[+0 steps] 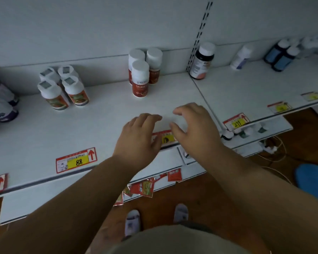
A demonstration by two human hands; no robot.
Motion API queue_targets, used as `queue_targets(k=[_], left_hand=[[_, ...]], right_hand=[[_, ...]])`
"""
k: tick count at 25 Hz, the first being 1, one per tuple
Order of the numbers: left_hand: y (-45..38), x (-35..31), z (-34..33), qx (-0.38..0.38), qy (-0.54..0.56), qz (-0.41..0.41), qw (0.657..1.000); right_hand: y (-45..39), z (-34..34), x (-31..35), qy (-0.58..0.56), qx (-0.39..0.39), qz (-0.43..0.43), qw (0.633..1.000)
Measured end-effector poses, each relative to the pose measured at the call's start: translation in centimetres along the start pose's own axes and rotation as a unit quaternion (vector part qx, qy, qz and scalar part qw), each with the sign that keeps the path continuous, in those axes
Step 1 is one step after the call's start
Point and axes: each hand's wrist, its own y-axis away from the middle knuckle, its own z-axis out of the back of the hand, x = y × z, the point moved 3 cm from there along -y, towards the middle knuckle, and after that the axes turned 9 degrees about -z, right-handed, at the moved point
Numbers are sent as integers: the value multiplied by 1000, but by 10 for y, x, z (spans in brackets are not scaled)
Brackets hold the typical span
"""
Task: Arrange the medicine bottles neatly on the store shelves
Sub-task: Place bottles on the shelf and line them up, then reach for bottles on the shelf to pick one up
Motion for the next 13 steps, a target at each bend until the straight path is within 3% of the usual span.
queue_targets(k=[4,13], left_hand=[[36,-41,-21,10,8,-70,997],[86,-59,-178,127,-57,104,985]], right_hand=[[38,15,-16,-7,30,-18,999],[104,-23,-138,-26,83,7,996]])
